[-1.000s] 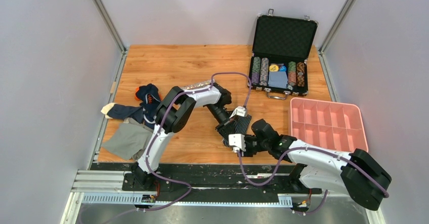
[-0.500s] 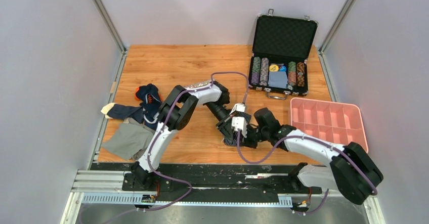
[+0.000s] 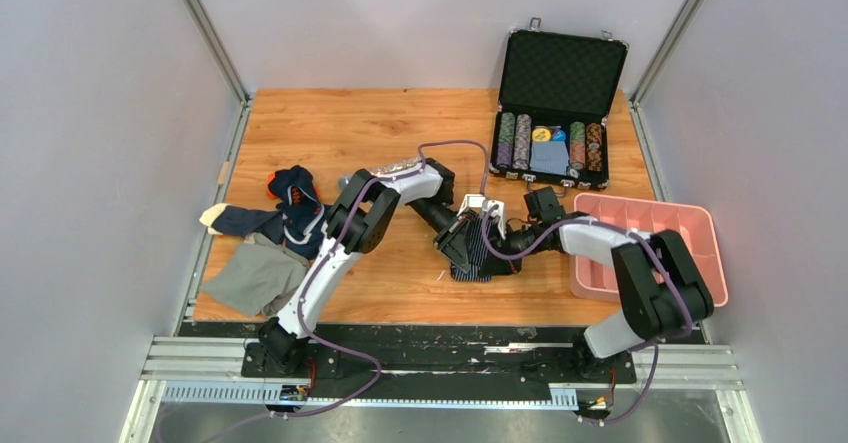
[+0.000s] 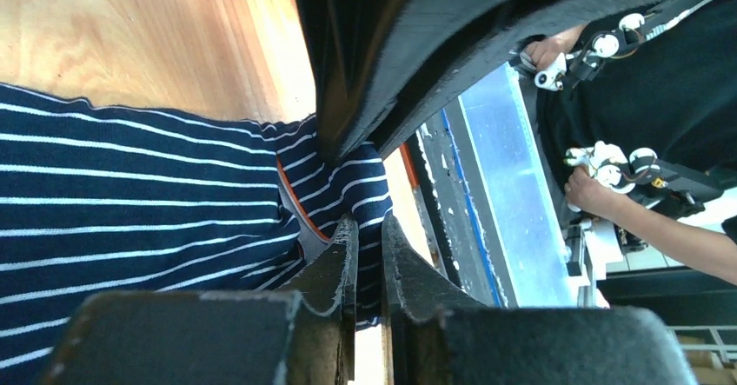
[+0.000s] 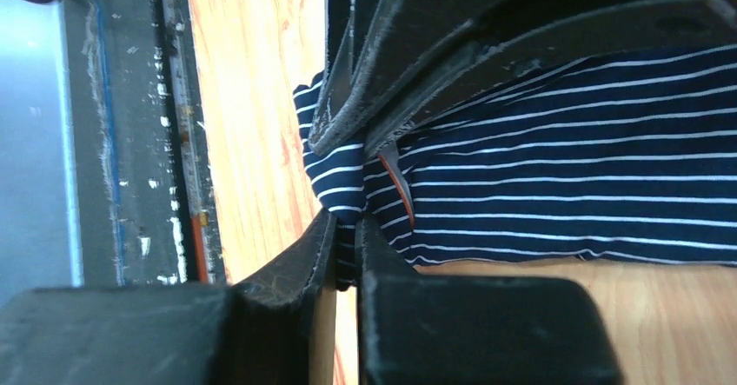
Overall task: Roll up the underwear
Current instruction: Roll the underwear to the center of the board.
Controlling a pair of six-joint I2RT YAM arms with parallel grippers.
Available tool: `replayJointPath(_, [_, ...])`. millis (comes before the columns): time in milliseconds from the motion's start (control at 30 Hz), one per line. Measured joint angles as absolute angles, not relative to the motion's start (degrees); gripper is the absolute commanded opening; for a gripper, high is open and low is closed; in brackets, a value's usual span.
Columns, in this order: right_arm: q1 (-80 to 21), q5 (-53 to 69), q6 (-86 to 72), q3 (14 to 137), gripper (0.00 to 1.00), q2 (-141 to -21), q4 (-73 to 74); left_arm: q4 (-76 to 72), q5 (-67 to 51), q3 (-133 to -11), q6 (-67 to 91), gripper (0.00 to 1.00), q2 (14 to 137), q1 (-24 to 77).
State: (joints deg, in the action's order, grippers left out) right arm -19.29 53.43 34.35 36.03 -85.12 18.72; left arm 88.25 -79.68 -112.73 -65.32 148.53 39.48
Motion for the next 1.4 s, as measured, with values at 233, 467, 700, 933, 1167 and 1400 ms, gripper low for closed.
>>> replayJointPath(233, [-17.5,59.5,36.4,46.2,0.00,-97.6,27.8,83.3,-80.9,-109.4,-56.7,0.21,147.7,37.1])
replayJointPath(467, [-17.8,60.1,34.5,52.3,0.00,-103.4,34.2,56.3,-78.3,-93.3,-33.6,0.30,137.2,34.3])
replayJointPath(700, [-17.3,60.1,27.6,59.0,0.00,-111.4,41.8,27.4,-64.3,-74.5,-15.2,0.42,121.0,30.5])
replayJointPath(933, [-16.7,60.3,20.4,65.3,0.00,-118.2,49.2,2.0,-40.6,-55.4,-9.6,0.56,98.1,30.5])
replayJointPath(1167, [-16.1,60.5,15.5,70.6,0.00,-124.4,56.0,-12.8,-34.5,-41.6,-33.3,0.57,84.4,45.1])
replayJointPath(1400, [-16.1,59.5,17.9,74.8,0.00,-126.8,60.8,-19.1,-29.7,-29.8,-55.2,0.57,85.4,56.5])
